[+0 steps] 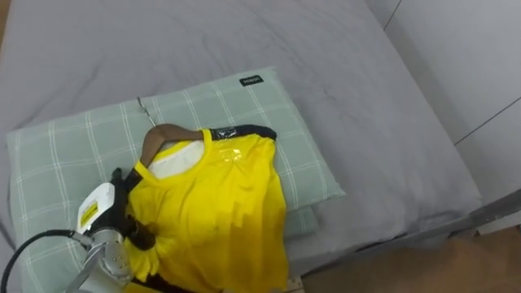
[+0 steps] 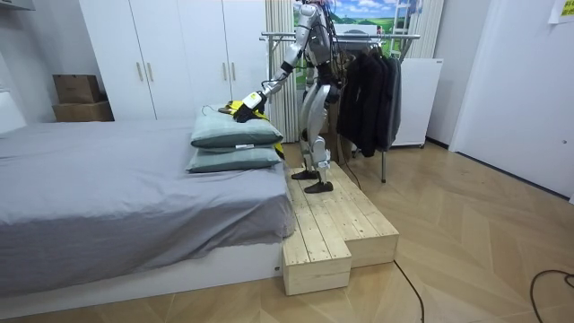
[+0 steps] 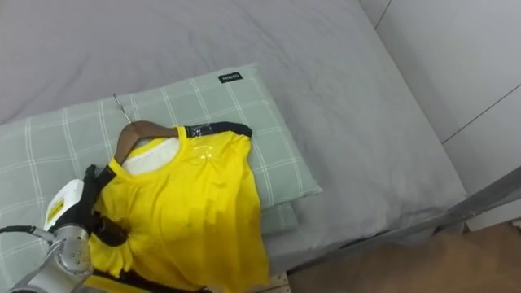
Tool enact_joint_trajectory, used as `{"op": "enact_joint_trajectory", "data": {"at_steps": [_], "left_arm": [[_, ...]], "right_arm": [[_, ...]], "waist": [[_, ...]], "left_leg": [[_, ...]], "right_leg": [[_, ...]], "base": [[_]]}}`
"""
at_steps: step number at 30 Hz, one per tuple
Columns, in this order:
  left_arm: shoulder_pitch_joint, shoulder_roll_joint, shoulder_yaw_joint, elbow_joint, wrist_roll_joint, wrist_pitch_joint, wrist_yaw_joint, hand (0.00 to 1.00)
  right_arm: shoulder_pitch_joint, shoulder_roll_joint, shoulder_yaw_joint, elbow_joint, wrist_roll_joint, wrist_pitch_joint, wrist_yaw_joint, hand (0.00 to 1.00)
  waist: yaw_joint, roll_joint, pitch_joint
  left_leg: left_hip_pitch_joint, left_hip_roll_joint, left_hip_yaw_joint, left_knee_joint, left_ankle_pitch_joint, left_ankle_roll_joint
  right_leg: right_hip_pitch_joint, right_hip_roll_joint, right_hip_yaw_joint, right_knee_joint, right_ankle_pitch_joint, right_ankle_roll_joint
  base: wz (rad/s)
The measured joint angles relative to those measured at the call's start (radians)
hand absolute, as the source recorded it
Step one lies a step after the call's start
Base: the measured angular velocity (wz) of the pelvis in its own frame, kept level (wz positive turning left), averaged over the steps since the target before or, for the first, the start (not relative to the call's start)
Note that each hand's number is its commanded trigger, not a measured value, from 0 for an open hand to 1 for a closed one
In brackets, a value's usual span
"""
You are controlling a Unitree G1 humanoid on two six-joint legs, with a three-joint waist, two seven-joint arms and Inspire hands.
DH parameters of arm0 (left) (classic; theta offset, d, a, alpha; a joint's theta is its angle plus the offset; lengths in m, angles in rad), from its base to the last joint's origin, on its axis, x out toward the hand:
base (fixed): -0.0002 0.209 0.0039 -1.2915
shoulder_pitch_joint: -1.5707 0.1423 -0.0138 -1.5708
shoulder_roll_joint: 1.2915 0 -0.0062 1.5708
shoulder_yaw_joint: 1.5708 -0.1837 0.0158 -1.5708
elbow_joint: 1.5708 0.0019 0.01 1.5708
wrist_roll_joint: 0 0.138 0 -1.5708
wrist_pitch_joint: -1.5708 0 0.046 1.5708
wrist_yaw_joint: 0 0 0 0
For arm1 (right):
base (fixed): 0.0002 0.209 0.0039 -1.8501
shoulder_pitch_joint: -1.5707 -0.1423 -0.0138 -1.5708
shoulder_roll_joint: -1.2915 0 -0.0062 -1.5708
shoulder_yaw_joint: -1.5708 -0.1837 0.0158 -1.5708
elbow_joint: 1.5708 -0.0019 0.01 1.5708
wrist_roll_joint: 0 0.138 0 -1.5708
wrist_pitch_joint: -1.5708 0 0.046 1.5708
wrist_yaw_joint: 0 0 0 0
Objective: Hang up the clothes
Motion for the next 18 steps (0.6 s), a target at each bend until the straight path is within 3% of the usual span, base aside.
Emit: {"op": "enact_joint_trajectory", "data": {"at_steps": [5, 18], "left_arm": [[-0.014, 0.027, -0.013, -0.005, -0.033, 0.0, 0.013, 1.0], [-0.014, 0.029, -0.012, -0.004, -0.07, 0.009, -0.02, 1.0]], "right_arm": [[0.003, -0.002, 0.001, -0.02, 0.006, -0.001, 0.011, 0.0], [0.01, -0.002, 0.003, -0.035, -0.01, -0.001, 0.023, 0.0]], "waist": [[-0.001, 0.0, 0.0], [0.0, -0.001, -0.0005]], "left_leg": [[0.005, -0.002, 0.011, -0.003, 0.004, 0.004], [0.031, -0.003, 0.021, -0.031, 0.006, 0.007]], "right_leg": [[0.0, -0.003, 0.004, -0.001, 0.005, 0.002], [0.023, 0.006, 0.009, -0.028, 0.009, 0.008]], "base": [[-0.06], [-0.02]]}}
